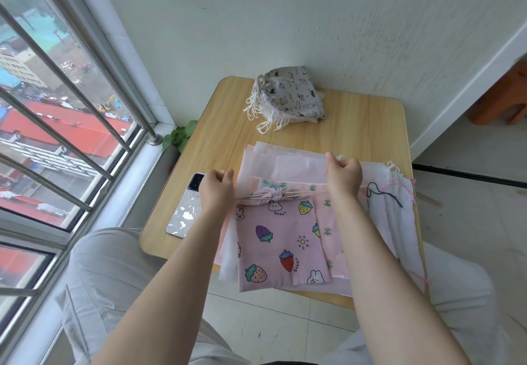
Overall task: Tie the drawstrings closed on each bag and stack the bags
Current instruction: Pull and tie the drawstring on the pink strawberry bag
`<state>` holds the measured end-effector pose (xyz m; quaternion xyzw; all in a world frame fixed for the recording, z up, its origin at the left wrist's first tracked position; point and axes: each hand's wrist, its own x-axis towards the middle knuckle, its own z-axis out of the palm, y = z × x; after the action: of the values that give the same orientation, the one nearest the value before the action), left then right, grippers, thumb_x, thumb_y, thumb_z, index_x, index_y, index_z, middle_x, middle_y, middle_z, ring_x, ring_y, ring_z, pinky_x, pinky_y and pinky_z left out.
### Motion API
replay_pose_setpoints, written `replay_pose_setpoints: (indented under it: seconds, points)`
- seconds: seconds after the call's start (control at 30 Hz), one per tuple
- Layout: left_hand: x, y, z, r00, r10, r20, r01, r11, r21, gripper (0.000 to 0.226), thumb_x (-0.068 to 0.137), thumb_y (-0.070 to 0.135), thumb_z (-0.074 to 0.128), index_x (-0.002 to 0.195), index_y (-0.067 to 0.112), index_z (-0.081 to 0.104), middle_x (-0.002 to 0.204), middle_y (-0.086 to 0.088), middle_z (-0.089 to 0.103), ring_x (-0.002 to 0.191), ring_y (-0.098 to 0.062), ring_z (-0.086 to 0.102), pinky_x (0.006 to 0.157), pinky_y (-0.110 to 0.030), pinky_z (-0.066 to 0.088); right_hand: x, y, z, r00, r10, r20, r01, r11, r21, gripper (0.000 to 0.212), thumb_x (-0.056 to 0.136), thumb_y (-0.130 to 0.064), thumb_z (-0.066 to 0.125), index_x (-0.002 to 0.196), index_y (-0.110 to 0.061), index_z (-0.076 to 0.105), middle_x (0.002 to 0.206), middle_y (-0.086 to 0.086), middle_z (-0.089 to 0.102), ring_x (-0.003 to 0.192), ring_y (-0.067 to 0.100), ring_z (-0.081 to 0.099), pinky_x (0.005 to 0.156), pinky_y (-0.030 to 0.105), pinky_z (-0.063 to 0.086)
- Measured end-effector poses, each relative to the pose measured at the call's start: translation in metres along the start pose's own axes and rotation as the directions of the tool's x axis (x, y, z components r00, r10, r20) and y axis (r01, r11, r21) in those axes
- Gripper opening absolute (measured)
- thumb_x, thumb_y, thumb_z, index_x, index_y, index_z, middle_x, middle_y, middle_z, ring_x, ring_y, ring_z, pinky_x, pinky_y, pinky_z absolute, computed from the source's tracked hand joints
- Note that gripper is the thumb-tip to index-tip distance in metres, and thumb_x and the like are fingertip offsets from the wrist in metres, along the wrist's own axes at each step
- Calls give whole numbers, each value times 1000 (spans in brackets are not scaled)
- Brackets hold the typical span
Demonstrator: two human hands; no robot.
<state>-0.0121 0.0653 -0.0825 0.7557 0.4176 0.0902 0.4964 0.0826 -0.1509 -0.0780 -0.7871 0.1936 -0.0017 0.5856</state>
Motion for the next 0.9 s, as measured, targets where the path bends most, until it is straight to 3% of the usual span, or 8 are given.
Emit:
replay_pose_setpoints:
  seconds: [0.17,0.33,0.47,0.57,0.63,0.73,0.8,0.9]
  points:
    - [8,25,-12,984,66,166,-6,942,-336,24,93,29,65,78,11,58,67,-3,64,65,-21,60,60,-32,52,7,-18,-11,993,-85,84,88,995,-37,33,85,-35,70,71,-18,46,73,4,62,65,17,53,61,27,42]
    - [0,66,-13,906,276,322,-55,830,-554,35,89,28,70,121,15,65,118,0,66,109,-12,63,103,-34,48,-4,-47,-6,950,-150,273,93,973,212,27,83,-16,76,101,-16,56,85,-2,71,72,10,67,71,26,55]
    - [-2,58,-6,935,229,270,-178,963,-200,65,88,31,71,145,25,40,138,-1,46,121,-15,49,99,-36,45,-11,-38,-5,931,-124,343,129,992,7,42,86,-17,71,122,-23,51,103,-8,66,88,5,66,75,22,54]
    - [-4,42,-6,983,107,148,-147,944,297,18,90,36,58,96,19,60,104,-6,59,81,-19,54,67,-30,45,-16,-25,-8,920,17,392,113,945,-306,13,90,-18,57,87,-14,69,80,2,70,67,18,64,71,34,53]
    - [-6,31,-4,988,58,143,-122,857,501,40,90,43,50,72,9,62,74,-7,57,59,-23,47,54,-25,34,-20,-16,-4,870,110,481,128,892,-434,32,92,-31,53,76,-10,71,76,6,69,68,20,63,72,30,48]
    - [-18,34,-2,980,11,198,-115,845,522,60,90,54,49,61,3,62,57,-4,49,50,-22,44,49,-23,30,-31,-10,4,837,83,541,200,874,-443,58,89,-52,57,64,0,63,57,5,45,56,21,47,59,31,34]
    - [-27,38,1,958,3,286,-149,860,489,57,87,53,56,50,11,48,50,-1,42,47,-20,41,48,-24,28,-37,-10,8,827,22,562,230,899,-373,51,87,-45,65,57,-4,57,53,9,51,53,26,51,57,34,40]
    - [-31,35,5,922,88,377,-211,930,300,39,86,41,67,64,9,68,56,-8,60,55,-24,59,55,-29,48,-42,-10,13,825,-68,562,277,914,-296,32,87,-26,68,86,6,70,89,23,71,85,33,67,79,45,53]
